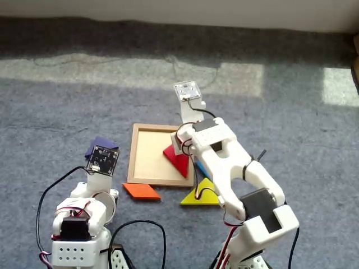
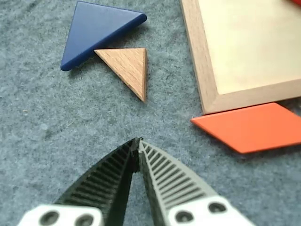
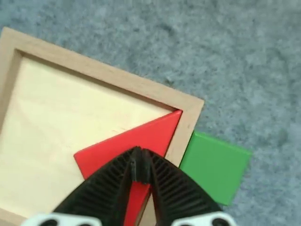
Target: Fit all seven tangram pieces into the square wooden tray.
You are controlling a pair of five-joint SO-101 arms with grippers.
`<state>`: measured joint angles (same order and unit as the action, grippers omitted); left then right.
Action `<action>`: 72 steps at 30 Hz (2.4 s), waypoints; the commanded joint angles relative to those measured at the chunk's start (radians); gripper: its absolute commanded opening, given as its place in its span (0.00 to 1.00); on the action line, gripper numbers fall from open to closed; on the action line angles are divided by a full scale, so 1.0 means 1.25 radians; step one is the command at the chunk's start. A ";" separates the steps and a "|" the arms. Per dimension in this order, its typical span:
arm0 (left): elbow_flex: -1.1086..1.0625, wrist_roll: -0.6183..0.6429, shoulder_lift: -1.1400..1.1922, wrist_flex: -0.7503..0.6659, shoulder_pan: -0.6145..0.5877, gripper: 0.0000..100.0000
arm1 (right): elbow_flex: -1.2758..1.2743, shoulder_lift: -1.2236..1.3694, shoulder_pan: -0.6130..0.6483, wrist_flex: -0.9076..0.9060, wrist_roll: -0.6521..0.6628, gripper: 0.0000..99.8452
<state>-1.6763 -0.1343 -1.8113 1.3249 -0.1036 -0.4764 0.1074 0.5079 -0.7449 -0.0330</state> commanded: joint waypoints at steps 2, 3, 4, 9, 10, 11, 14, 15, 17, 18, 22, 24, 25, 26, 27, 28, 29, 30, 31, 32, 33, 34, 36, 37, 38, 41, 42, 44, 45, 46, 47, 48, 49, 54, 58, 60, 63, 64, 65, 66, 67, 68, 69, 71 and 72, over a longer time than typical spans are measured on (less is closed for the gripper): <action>-0.015 -0.004 -0.001 0.004 -0.008 0.00 | 0.025 -0.030 -0.023 -0.037 0.004 0.01; -0.015 -0.004 -0.001 0.004 -0.008 0.00 | 0.028 -0.033 -0.023 -0.068 0.004 0.01; -0.015 -0.004 -0.001 0.004 -0.008 0.00 | 0.040 -0.044 -0.020 -0.095 0.004 0.01; -0.015 -0.004 -0.001 0.004 -0.008 0.00 | 0.058 -0.174 -0.023 -0.160 0.007 0.01; -0.015 -0.004 -0.001 0.004 -0.008 0.00 | 0.040 -0.206 -0.023 -0.170 0.009 0.01; -0.015 -0.004 -0.001 0.004 -0.008 0.00 | 0.020 -0.241 -0.023 -0.179 0.010 0.01; -0.015 -0.004 -0.001 0.004 -0.008 0.00 | -0.044 -0.353 -0.019 -0.219 0.025 0.01; -0.015 -0.004 -0.001 0.004 -0.008 0.00 | -0.063 -0.393 -0.019 -0.236 0.059 0.01; -0.015 -0.004 -0.001 0.004 -0.008 0.00 | -0.109 -0.465 -0.019 -0.272 0.139 0.01; -0.015 -0.004 -0.001 0.004 -0.008 0.00 | -0.134 -0.497 -0.018 -0.285 0.172 0.01; -0.015 -0.004 -0.001 0.004 -0.008 0.00 | -0.238 -0.586 0.007 -0.310 0.214 0.02; -0.015 -0.004 -0.001 0.004 -0.008 0.00 | -0.273 -0.598 0.037 -0.328 0.215 0.03; -0.015 -0.004 -0.001 0.004 -0.008 0.00 | -0.285 -0.595 0.053 -0.342 0.215 0.05; -0.015 -0.004 -0.001 0.004 -0.008 0.00 | -0.295 -0.589 0.067 -0.354 0.221 0.09; -0.015 -0.004 -0.001 0.004 -0.008 0.00 | -0.303 -0.579 0.078 -0.361 0.236 0.13; -0.015 -0.004 -0.001 0.004 -0.008 0.00 | -0.303 -0.570 0.084 -0.365 0.249 0.18; -0.015 -0.004 -0.001 0.004 -0.008 0.00 | -0.309 -0.559 0.085 -0.363 0.260 0.22; -0.015 -0.004 -0.001 0.004 -0.008 0.00 | -0.314 -0.548 0.085 -0.360 0.269 0.26; -0.015 -0.004 -0.001 0.004 -0.008 0.00 | -0.320 -0.536 0.085 -0.359 0.276 0.29; -0.015 -0.004 -0.001 0.004 -0.008 0.00 | -0.322 -0.522 0.085 -0.359 0.287 0.30; -0.015 -0.004 -0.001 0.004 -0.008 0.00 | -0.323 -0.510 0.088 -0.359 0.303 0.31; -0.015 -0.004 -0.001 0.004 -0.008 0.00 | -0.325 -0.497 0.088 -0.359 0.319 0.31; -0.015 -0.004 -0.001 0.004 -0.008 0.00 | -0.325 -0.467 0.088 -0.358 0.344 0.31; -0.015 -0.004 -0.001 0.004 -0.008 0.00 | -0.323 -0.450 0.088 -0.358 0.350 0.31; -0.015 -0.004 -0.001 0.004 -0.008 0.00 | -0.323 -0.431 0.088 -0.358 0.356 0.31; -0.015 -0.004 -0.001 0.004 -0.008 0.00 | -0.323 -0.361 0.088 -0.353 0.377 0.31; -0.015 -0.004 -0.001 0.004 -0.008 0.00 | -0.323 -0.334 0.088 -0.341 0.379 0.31; -0.015 -0.004 -0.001 0.004 -0.008 0.00 | -0.323 -0.279 0.088 -0.310 0.377 0.31; -0.015 -0.004 -0.001 0.004 -0.008 0.00 | -0.323 -0.253 0.088 -0.299 0.377 0.31; -0.015 -0.004 -0.001 0.004 -0.008 0.00 | -0.323 -0.229 0.088 -0.290 0.377 0.31; -0.015 -0.004 -0.001 0.004 -0.008 0.00 | -0.323 -0.211 0.088 -0.282 0.377 0.31; -0.015 -0.004 -0.001 0.004 -0.008 0.00 | -0.322 -0.191 0.088 -0.273 0.377 0.31; -0.015 -0.004 -0.001 0.004 -0.008 0.00 | -0.322 -0.176 0.088 -0.263 0.377 0.31; -0.015 -0.004 -0.001 0.004 -0.008 0.00 | -0.322 -0.141 0.088 -0.229 0.377 0.30; -0.015 -0.004 -0.001 0.004 -0.008 0.00 | -0.322 -0.134 0.088 -0.229 0.379 0.21; -0.015 -0.004 -0.001 0.004 -0.008 0.00 | -0.322 -0.138 0.088 -0.229 0.379 0.13; -0.015 -0.004 -0.001 0.004 -0.008 0.00 | -0.316 -0.143 0.088 -0.235 0.379 0.00; -0.015 -0.004 -0.001 0.004 -0.008 0.00 | -0.304 -0.143 0.088 -0.244 0.378 0.01; -0.015 -0.004 -0.001 0.004 -0.008 0.00 | -0.292 -0.143 0.087 -0.265 0.378 0.01; -0.015 -0.004 -0.001 0.004 -0.008 0.00 | -0.277 -0.143 0.085 -0.288 0.378 0.01; -0.015 -0.004 -0.001 0.004 -0.008 0.00 | -0.261 -0.143 0.084 -0.309 0.377 0.00; -0.015 -0.004 -0.001 0.004 -0.008 0.00 | -0.242 -0.143 0.084 -0.326 0.377 0.00; -0.015 -0.004 -0.001 0.004 -0.008 0.00 | -0.233 -0.143 0.084 -0.338 0.376 0.00; -0.015 -0.004 -0.001 0.004 -0.008 0.00 | -0.217 -0.143 0.083 -0.352 0.376 0.00; -0.015 -0.004 -0.001 0.004 -0.008 0.00 | -0.215 -0.143 0.083 -0.352 0.376 0.00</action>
<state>-1.6763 -0.1343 -1.8113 1.3249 -0.1036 -0.7802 -0.0736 0.6015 -1.1592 0.4273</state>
